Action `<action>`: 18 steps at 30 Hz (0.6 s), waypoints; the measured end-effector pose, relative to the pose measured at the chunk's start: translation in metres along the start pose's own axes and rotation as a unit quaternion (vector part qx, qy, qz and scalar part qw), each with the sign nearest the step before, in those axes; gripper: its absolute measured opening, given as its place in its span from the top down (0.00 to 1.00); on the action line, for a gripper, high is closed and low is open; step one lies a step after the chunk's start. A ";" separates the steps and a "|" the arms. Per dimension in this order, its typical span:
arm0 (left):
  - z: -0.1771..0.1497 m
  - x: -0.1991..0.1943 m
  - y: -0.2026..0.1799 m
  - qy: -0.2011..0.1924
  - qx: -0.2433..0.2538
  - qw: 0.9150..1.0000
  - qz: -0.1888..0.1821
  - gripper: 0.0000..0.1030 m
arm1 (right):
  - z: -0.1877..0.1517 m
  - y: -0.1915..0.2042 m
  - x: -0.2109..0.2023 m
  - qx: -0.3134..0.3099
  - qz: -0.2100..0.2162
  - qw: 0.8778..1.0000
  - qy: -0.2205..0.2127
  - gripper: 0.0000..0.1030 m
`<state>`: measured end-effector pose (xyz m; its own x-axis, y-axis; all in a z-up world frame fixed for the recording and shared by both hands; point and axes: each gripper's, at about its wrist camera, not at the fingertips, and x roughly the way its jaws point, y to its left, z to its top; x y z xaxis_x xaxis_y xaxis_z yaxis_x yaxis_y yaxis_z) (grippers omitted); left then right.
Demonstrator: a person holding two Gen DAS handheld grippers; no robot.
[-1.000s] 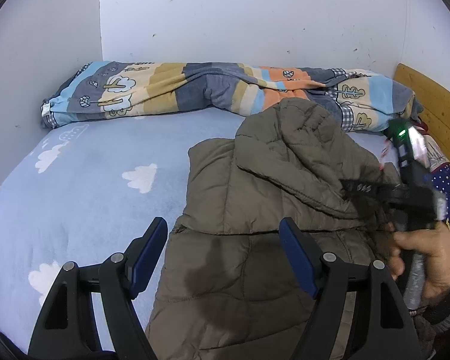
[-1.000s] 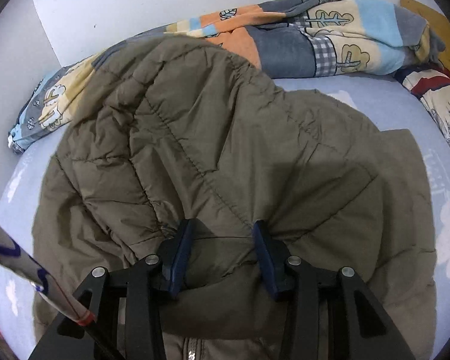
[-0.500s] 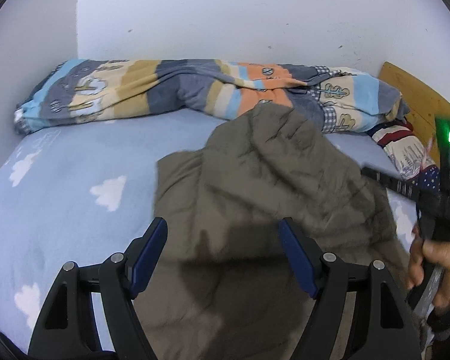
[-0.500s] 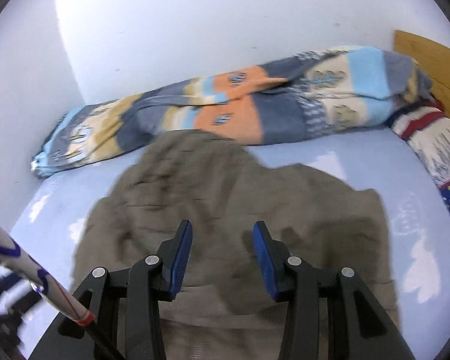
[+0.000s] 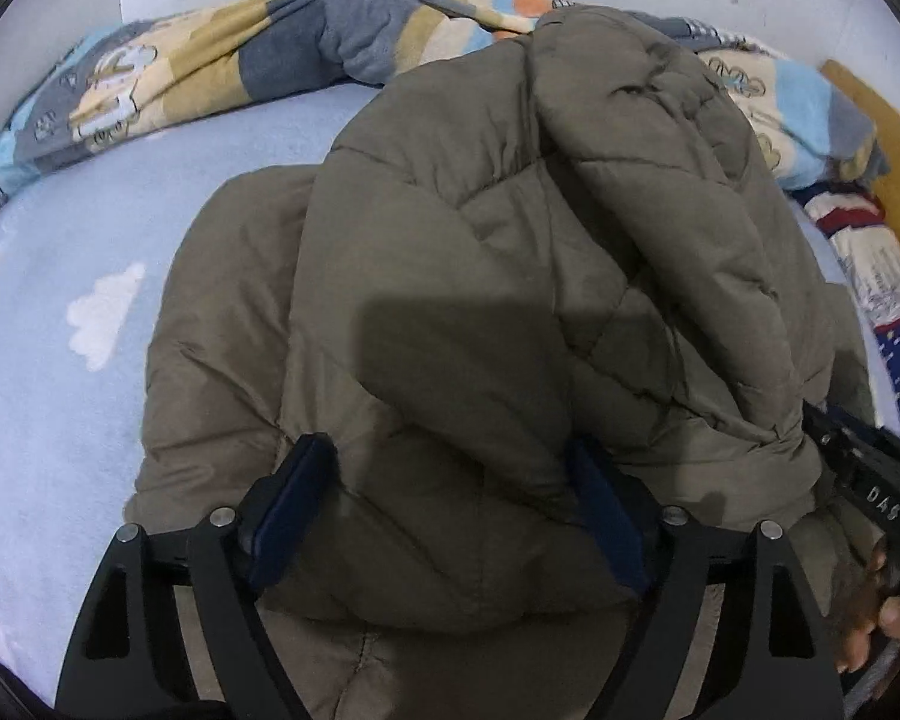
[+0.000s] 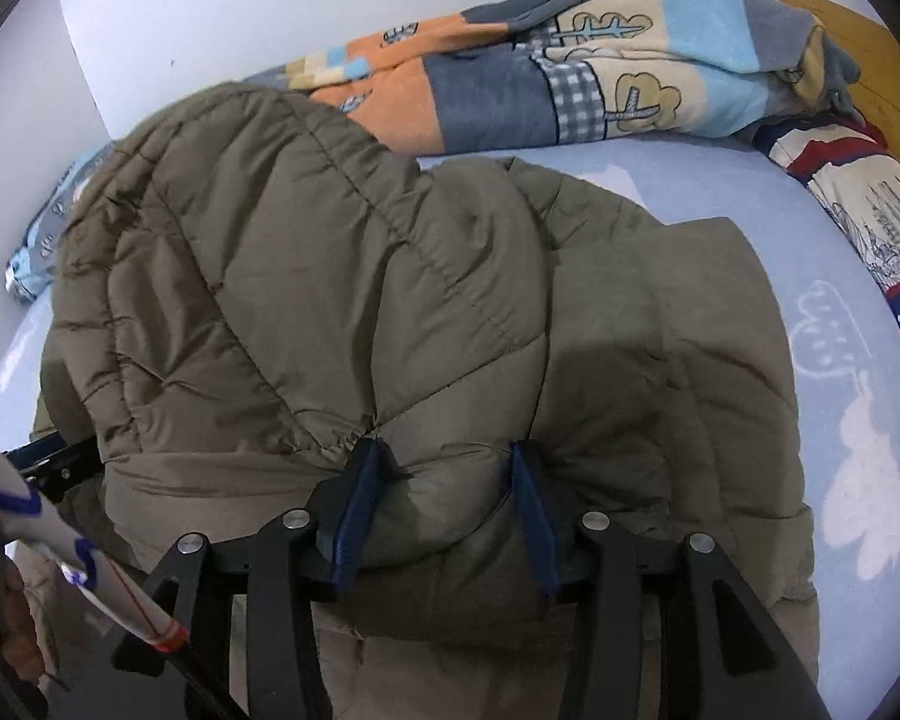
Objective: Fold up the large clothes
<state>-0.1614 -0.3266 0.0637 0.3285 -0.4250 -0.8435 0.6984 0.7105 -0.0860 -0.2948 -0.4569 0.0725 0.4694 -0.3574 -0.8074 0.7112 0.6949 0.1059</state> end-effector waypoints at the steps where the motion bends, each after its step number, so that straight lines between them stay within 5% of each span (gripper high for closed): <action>1: 0.000 -0.006 -0.003 -0.003 0.004 1.000 0.007 0.19 | 0.001 -0.001 -0.002 0.000 -0.002 1.000 0.005 0.52; 7: -0.045 -0.070 0.000 -0.050 -0.008 0.999 -0.010 0.20 | -0.019 -0.007 -0.076 0.023 0.041 0.998 -0.036 0.50; 18: -0.164 -0.154 0.005 -0.063 0.035 0.997 0.005 0.20 | -0.145 0.001 -0.168 -0.003 0.052 0.998 -0.029 0.47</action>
<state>-0.3133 -0.1657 0.1059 0.4099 -0.4873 -0.7711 0.7356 0.6764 -0.0364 -0.4489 -0.3060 0.1237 0.5707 -0.3179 -0.7571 0.6535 0.7342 0.1843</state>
